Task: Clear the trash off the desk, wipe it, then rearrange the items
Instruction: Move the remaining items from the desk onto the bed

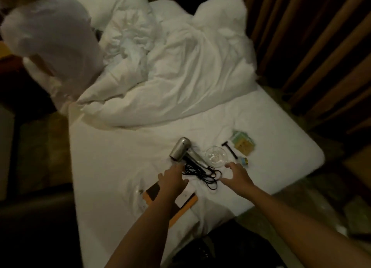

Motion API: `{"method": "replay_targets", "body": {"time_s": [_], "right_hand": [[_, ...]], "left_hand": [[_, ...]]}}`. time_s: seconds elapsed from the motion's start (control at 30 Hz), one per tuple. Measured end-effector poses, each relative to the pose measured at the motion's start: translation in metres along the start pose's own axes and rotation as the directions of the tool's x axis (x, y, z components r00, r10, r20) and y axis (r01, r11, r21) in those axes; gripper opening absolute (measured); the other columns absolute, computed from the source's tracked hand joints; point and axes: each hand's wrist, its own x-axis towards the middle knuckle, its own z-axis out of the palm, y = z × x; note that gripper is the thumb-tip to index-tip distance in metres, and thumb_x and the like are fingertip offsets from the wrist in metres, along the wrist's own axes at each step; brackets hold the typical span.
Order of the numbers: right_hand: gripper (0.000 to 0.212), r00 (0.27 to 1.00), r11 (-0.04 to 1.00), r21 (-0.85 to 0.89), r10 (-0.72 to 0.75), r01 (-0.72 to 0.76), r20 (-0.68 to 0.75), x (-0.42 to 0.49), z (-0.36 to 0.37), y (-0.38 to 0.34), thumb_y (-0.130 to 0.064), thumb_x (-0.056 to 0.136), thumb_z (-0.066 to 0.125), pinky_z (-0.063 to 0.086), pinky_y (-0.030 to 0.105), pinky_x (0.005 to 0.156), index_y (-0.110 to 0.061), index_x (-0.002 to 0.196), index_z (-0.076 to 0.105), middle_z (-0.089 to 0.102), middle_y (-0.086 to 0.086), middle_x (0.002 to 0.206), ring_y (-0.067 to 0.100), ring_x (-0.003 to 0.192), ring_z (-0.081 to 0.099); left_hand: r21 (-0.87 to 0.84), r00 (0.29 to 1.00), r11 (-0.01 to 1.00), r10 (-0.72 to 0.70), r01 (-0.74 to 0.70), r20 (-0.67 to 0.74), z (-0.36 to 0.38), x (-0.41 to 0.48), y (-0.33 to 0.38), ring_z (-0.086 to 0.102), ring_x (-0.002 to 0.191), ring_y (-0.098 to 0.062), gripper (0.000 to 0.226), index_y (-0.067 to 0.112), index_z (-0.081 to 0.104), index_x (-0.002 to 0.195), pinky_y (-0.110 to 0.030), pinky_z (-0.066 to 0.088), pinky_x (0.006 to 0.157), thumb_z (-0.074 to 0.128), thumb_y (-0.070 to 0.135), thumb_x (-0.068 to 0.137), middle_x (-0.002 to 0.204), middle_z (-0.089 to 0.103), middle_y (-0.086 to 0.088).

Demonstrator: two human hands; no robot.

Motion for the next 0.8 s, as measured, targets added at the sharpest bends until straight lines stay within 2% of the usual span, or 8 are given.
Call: {"method": "replay_targets", "body": {"time_s": [0.1, 0.23, 0.33, 0.47, 0.6, 0.7, 0.8], "right_hand": [[0.054, 0.995, 0.998, 0.009, 0.066, -0.065, -0.076, -0.037, -0.006, 0.029, -0.032, 0.084, 0.068, 0.039, 0.033, 0.098, -0.015, 0.130, 0.046, 0.043, 0.009, 0.132, 0.026, 0.121, 0.043], [0.054, 0.966, 0.979, 0.078, 0.198, -0.187, -0.169, -0.081, -0.027, 0.074, -0.033, 0.083, 0.068, 0.040, 0.033, 0.099, -0.016, 0.129, 0.046, 0.044, 0.008, 0.130, 0.025, 0.120, 0.045], [0.057, 0.929, 0.951, 0.204, 0.279, -0.233, -0.243, -0.114, -0.046, 0.121, -0.029, 0.081, 0.071, 0.042, 0.029, 0.096, -0.011, 0.129, 0.047, 0.045, 0.008, 0.128, 0.026, 0.121, 0.046], [0.052, 0.859, 0.905, 0.308, 0.391, -0.294, -0.331, -0.165, -0.076, 0.185, -0.025, 0.086, 0.067, 0.035, 0.026, 0.102, -0.006, 0.130, 0.048, 0.048, 0.007, 0.130, 0.024, 0.125, 0.044], [0.061, 0.770, 0.828, 0.425, 0.526, -0.366, -0.361, -0.219, -0.102, 0.257, -0.038, 0.081, 0.064, 0.038, 0.031, 0.103, -0.010, 0.133, 0.047, 0.050, 0.011, 0.133, 0.027, 0.124, 0.047], [0.060, 0.692, 0.765, 0.496, 0.616, -0.411, -0.377, -0.264, -0.125, 0.314, -0.026, 0.085, 0.066, 0.038, 0.034, 0.104, -0.009, 0.138, 0.042, 0.043, 0.014, 0.138, 0.030, 0.126, 0.043], [0.058, 0.635, 0.731, 0.524, 0.664, -0.437, -0.395, -0.310, -0.146, 0.367, -0.026, 0.085, 0.067, 0.037, 0.027, 0.098, -0.013, 0.135, 0.042, 0.044, 0.012, 0.135, 0.028, 0.124, 0.045]], "left_hand": [[0.045, 0.986, 0.985, 0.165, -0.167, 0.038, 0.009, -0.002, 0.038, 0.050, 0.123, -0.023, 0.049, 0.027, 0.044, 0.134, -0.039, 0.039, 0.102, 0.059, 0.039, 0.089, 0.133, 0.053, 0.000], [0.122, 0.922, 0.917, 0.367, -0.381, 0.119, 0.019, -0.010, 0.105, 0.054, 0.118, -0.023, 0.044, 0.026, 0.049, 0.127, -0.037, 0.043, 0.098, 0.061, 0.039, 0.087, 0.127, 0.057, 0.000], [0.184, 0.862, 0.844, 0.477, -0.504, 0.172, 0.029, -0.021, 0.159, 0.053, 0.120, -0.019, 0.043, 0.026, 0.047, 0.128, -0.035, 0.040, 0.101, 0.060, 0.038, 0.089, 0.130, 0.054, 0.002], [0.287, 0.756, 0.699, 0.609, -0.655, 0.239, 0.056, -0.043, 0.250, 0.052, 0.120, -0.018, 0.040, 0.027, 0.047, 0.125, -0.036, 0.038, 0.100, 0.059, 0.039, 0.089, 0.129, 0.054, 0.003], [0.324, 0.642, 0.556, 0.690, -0.766, 0.335, 0.099, -0.088, 0.349, 0.051, 0.121, -0.021, 0.041, 0.026, 0.045, 0.128, -0.038, 0.036, 0.098, 0.057, 0.038, 0.091, 0.132, 0.052, 0.001], [0.321, 0.575, 0.479, 0.712, -0.817, 0.402, 0.139, -0.123, 0.417, 0.050, 0.122, -0.025, 0.043, 0.024, 0.046, 0.131, -0.042, 0.037, 0.104, 0.057, 0.038, 0.091, 0.134, 0.052, -0.003], [0.284, 0.512, 0.426, 0.729, -0.859, 0.455, 0.178, -0.155, 0.480, 0.050, 0.123, -0.027, 0.046, 0.023, 0.045, 0.134, -0.040, 0.039, 0.104, 0.057, 0.037, 0.092, 0.135, 0.051, -0.007]]}}
